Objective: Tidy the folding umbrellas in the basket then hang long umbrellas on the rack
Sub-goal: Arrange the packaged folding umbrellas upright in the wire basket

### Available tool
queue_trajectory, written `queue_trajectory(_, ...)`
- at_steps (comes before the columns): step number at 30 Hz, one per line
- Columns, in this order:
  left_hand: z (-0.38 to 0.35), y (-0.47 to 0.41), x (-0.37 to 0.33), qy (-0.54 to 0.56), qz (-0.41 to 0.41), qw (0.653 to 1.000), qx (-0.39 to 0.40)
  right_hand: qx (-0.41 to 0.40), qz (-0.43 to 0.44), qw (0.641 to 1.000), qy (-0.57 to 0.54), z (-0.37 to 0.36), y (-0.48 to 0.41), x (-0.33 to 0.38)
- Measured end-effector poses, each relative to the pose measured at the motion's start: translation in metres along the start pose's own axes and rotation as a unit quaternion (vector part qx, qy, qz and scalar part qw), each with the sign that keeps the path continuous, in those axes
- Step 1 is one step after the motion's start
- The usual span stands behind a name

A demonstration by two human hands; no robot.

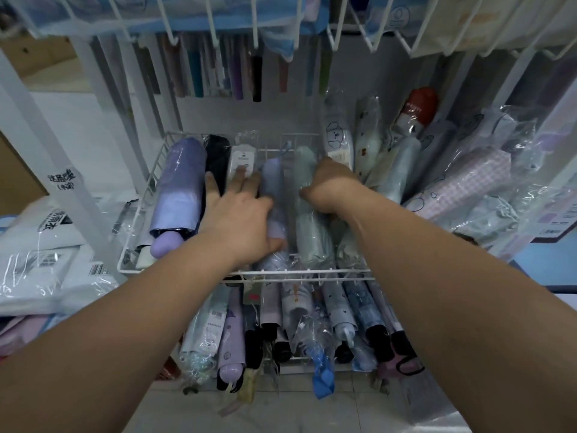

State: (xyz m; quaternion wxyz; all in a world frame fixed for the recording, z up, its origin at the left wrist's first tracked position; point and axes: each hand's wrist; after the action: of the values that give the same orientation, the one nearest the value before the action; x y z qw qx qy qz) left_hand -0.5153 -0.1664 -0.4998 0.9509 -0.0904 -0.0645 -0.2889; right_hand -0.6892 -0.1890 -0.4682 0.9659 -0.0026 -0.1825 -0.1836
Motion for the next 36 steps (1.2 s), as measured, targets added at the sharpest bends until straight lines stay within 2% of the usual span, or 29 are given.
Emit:
queue_trajectory(4, 0.000, 0.005, 0.006, 0.084, 0.013, 0.996, 0.000, 0.010, -0.004, 1.000, -0.011, -0.015, -0.001, -0.001)
queue_trajectory(7, 0.001, 0.004, 0.009, 0.119, 0.016, 0.993, 0.012, 0.035, 0.042, 0.998, 0.012, -0.012, 0.006, 0.001)
queue_trajectory(11, 0.003, 0.004, 0.015, 0.134, 0.013, 0.990, 0.040, 0.189, 0.062, 0.980, 0.009, 0.002, 0.022, -0.004)
queue_trajectory(13, 0.004, 0.005, 0.016, 0.141, 0.012, 0.989, 0.041, 0.219, 0.061, 0.973, 0.025, 0.004, 0.025, -0.003)
queue_trajectory(16, 0.004, 0.005, 0.016, 0.145, 0.015, 0.989, 0.032, 0.155, 0.095, 0.979, 0.093, -0.006, 0.023, 0.003)
queue_trajectory(20, 0.004, 0.006, 0.015, 0.153, 0.021, 0.988, 0.032, 0.142, 0.112, 0.981, 0.072, -0.010, 0.026, 0.002)
queue_trajectory(22, 0.005, 0.005, 0.014, 0.155, 0.023, 0.987, 0.030, 0.100, 0.145, 0.980, 0.087, -0.004, 0.029, -0.003)
queue_trajectory(25, 0.008, 0.004, 0.005, 0.178, 0.040, 0.983, 0.003, -0.050, 0.170, 0.980, 0.089, 0.010, 0.040, -0.017)
queue_trajectory(27, 0.012, 0.001, -0.008, 0.204, 0.029, 0.978, -0.045, -0.163, 0.153, 0.971, 0.090, 0.020, 0.049, -0.031)
queue_trajectory(29, 0.017, -0.004, -0.024, 0.281, 0.014, 0.956, -0.085, -0.230, 0.115, 0.960, 0.114, 0.028, 0.057, -0.048)
queue_trajectory(32, 0.027, -0.013, -0.055, 0.416, 0.011, 0.906, -0.082, -0.219, 0.044, 0.967, 0.123, 0.040, 0.062, -0.069)
queue_trajectory(36, 0.031, -0.027, -0.086, 0.448, -0.009, 0.893, -0.036, -0.201, 0.025, 0.972, 0.121, 0.051, 0.062, -0.080)
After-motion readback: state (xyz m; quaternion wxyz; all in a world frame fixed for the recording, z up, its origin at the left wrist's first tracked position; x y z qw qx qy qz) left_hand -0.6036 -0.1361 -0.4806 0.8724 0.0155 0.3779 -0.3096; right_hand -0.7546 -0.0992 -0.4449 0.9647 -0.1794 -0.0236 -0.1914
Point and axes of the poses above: each hand's wrist, its own y-axis away from the middle knuckle, its own z-axis out of the back of the hand, x = y × z, and after that the axes turned 6 degrees about -z, right-handed
